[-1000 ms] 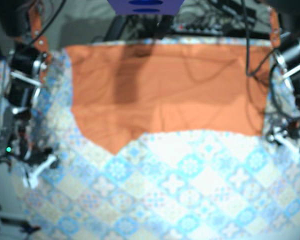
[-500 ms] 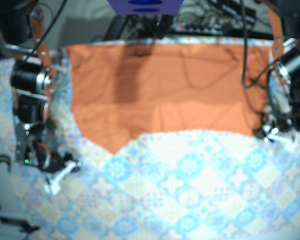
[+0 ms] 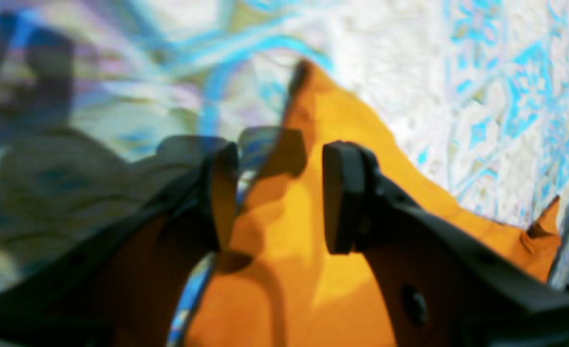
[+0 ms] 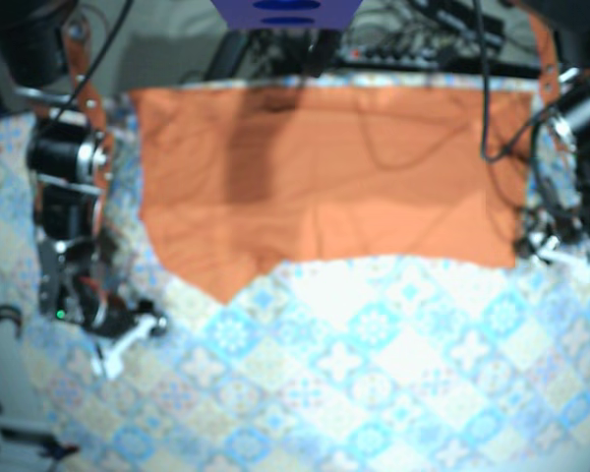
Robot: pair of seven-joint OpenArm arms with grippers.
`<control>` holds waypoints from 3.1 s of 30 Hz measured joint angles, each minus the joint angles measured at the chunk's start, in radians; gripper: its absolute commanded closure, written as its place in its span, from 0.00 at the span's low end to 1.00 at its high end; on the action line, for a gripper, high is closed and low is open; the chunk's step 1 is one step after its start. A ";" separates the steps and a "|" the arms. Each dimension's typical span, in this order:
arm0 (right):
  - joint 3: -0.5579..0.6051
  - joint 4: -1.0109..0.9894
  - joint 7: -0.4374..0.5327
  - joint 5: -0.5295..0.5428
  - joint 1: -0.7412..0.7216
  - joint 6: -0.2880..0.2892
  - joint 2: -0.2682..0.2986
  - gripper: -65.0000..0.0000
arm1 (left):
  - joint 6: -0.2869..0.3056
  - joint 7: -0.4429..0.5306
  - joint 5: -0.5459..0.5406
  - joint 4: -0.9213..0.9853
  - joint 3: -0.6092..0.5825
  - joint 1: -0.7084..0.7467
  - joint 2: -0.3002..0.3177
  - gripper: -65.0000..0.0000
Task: Fold the T-shirt properly
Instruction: 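Close both grippers on the shirt's side edges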
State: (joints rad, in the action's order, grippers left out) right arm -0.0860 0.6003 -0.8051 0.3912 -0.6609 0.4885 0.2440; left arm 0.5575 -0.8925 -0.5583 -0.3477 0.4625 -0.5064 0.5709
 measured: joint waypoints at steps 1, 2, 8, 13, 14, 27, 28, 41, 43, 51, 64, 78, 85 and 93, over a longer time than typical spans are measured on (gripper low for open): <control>0.000 0.003 0.013 0.000 0.007 0.000 0.000 0.64 | 0.000 0.009 0.000 0.000 0.000 0.000 0.001 0.56; 0.000 0.004 0.028 0.003 0.016 0.001 0.000 0.64 | 0.000 0.019 -0.001 0.000 0.000 0.003 0.000 0.56; 0.000 0.070 0.012 -0.012 0.080 -0.003 -0.001 0.63 | 0.000 0.027 -0.002 0.000 0.000 0.022 -0.001 0.56; 0.000 0.107 0.024 0.003 0.083 -0.006 -0.001 0.63 | 0.000 0.067 -0.003 0.000 0.004 0.014 -0.015 0.56; 0.000 0.107 0.023 0.000 0.085 -0.007 -0.001 0.63 | 0.000 0.067 -0.004 0.000 0.004 0.012 -0.026 0.56; 0.000 0.106 0.020 -0.001 0.090 -0.007 -0.003 0.63 | 0.000 0.123 -0.006 0.000 0.004 -0.013 -0.061 0.54; 0.000 0.106 0.020 -0.001 0.090 -0.007 -0.003 0.63 | 0.000 0.123 -0.006 0.000 0.004 -0.014 -0.061 0.52; 0.000 0.106 0.021 0.000 0.090 -0.007 -0.014 0.63 | 0.000 0.171 0.001 -0.001 -0.001 -0.002 -0.034 0.39; 0.000 0.106 0.021 -0.001 0.090 -0.008 -0.013 0.63 | 0.000 0.197 0.003 -0.001 -0.001 0.004 -0.033 0.39; 0.000 0.126 0.021 -0.001 0.109 -0.011 -0.014 0.63 | -0.046 0.219 0.002 -0.001 0.000 0.003 -0.067 0.39; 0.000 0.206 0.019 -0.001 0.158 -0.011 -0.014 0.63 | -0.095 0.257 -0.011 0.000 0.002 0.003 -0.103 0.39; 0.000 0.206 0.016 -0.001 0.165 -0.011 -0.014 0.63 | -0.095 0.321 -0.026 0.072 0.005 -0.006 -0.092 0.39; 0.000 0.206 0.017 -0.001 0.165 -0.019 -0.014 0.63 | -0.101 0.341 -0.026 0.072 0.004 -0.008 -0.107 0.39; 0.000 0.206 0.017 -0.001 0.165 -0.019 -0.014 0.63 | -0.101 0.343 -0.026 0.071 0.003 -0.009 -0.111 0.39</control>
State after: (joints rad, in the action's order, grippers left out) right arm -0.0856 0.8062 -0.7883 0.3901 -0.4961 0.4694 0.2295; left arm 0.4564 -0.5491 -0.5846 -0.2768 0.4660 -0.5152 0.4595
